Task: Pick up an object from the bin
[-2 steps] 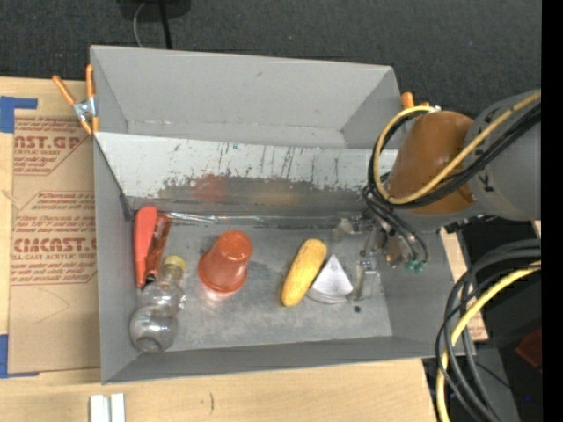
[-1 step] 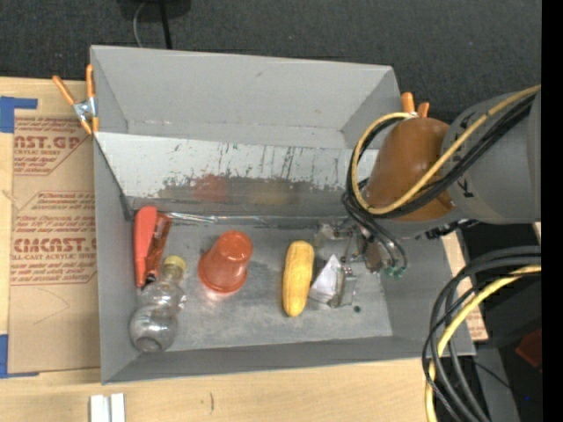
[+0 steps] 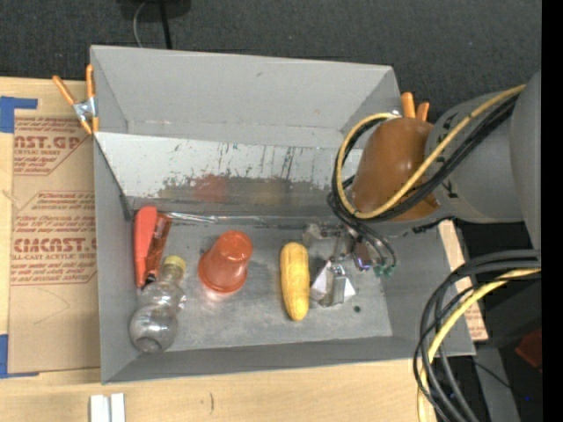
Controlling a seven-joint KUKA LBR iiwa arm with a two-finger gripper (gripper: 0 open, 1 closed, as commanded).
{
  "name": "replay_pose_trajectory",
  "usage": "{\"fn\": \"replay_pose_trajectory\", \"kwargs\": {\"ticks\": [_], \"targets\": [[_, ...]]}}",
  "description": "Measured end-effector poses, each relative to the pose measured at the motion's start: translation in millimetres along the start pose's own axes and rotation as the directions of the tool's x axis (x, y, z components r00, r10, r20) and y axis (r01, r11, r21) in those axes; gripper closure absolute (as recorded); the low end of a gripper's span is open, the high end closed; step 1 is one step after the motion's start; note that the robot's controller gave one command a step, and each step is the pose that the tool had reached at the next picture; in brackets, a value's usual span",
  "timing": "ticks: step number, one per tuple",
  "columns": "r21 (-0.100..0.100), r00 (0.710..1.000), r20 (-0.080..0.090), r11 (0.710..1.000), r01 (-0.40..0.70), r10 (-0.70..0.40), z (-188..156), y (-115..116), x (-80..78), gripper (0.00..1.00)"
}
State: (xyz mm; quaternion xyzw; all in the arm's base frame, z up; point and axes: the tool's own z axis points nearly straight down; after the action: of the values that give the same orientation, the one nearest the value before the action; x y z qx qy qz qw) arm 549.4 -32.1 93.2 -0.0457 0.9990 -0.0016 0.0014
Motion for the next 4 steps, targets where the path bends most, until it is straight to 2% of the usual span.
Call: {"fn": "replay_pose_trajectory", "kwargs": {"ticks": [1,2,3,4], "targets": [[-0.005,0.995,0.0,0.995,0.099,-0.099,17,28,-24.5,0.0],[-0.001,0.999,-0.001,0.999,-0.038,0.038,23,63,16.6,1.0],[-0.001,0.999,0.0,0.999,-0.038,0.038,23,63,16.5,1.0],[-0.001,0.996,0.002,0.996,0.093,-0.093,-48,65,-3.4,1.0]]}}
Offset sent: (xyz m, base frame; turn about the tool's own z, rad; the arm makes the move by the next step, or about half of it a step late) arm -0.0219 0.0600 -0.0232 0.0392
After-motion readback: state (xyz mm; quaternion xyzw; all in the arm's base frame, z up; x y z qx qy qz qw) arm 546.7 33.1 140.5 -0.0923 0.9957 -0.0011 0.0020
